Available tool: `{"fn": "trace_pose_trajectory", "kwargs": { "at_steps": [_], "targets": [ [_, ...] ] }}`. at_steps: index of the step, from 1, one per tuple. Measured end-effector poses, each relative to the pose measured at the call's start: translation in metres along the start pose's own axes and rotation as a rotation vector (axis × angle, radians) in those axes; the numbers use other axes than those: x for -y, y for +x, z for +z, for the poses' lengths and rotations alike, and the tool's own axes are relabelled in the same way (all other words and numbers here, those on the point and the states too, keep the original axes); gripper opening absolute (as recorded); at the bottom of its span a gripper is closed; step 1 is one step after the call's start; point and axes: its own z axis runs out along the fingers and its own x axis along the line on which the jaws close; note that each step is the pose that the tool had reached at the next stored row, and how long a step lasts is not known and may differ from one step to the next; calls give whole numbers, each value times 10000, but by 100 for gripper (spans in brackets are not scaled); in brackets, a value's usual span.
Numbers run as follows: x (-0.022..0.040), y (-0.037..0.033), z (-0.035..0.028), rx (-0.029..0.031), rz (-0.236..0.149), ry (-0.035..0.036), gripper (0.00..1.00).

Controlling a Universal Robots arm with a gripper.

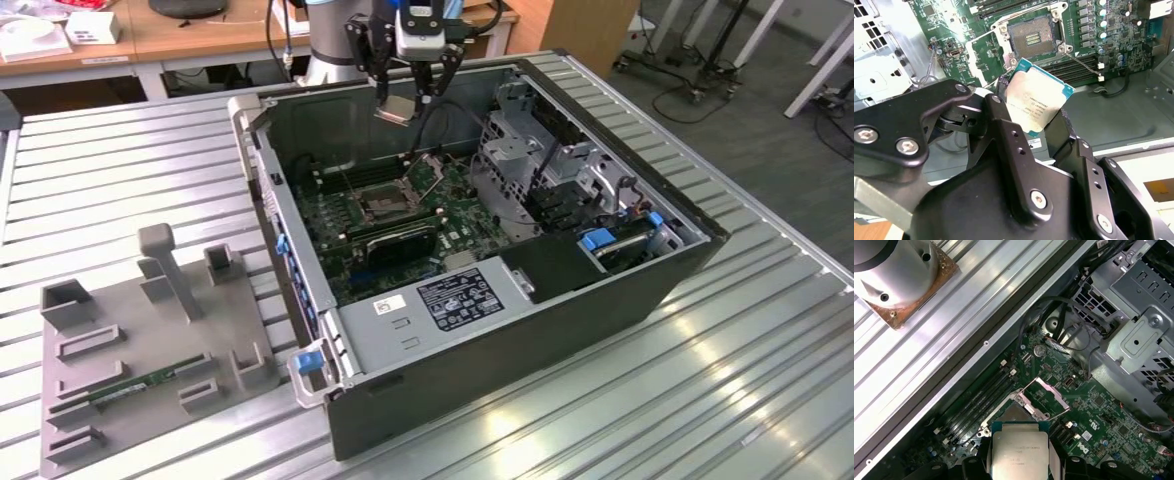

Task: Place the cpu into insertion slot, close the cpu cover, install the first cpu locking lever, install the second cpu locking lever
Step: 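Place the cpu into insertion slot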

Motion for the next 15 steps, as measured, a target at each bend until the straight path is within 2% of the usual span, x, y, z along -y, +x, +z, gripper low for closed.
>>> {"fn": "trace_pose_trajectory", "kwargs": {
  "at_steps": [10, 15],
  "targets": [
    [0, 0, 0, 5, 63, -1, 54],
    [0, 0, 2, 48, 538, -11, 54]
  ]
}}
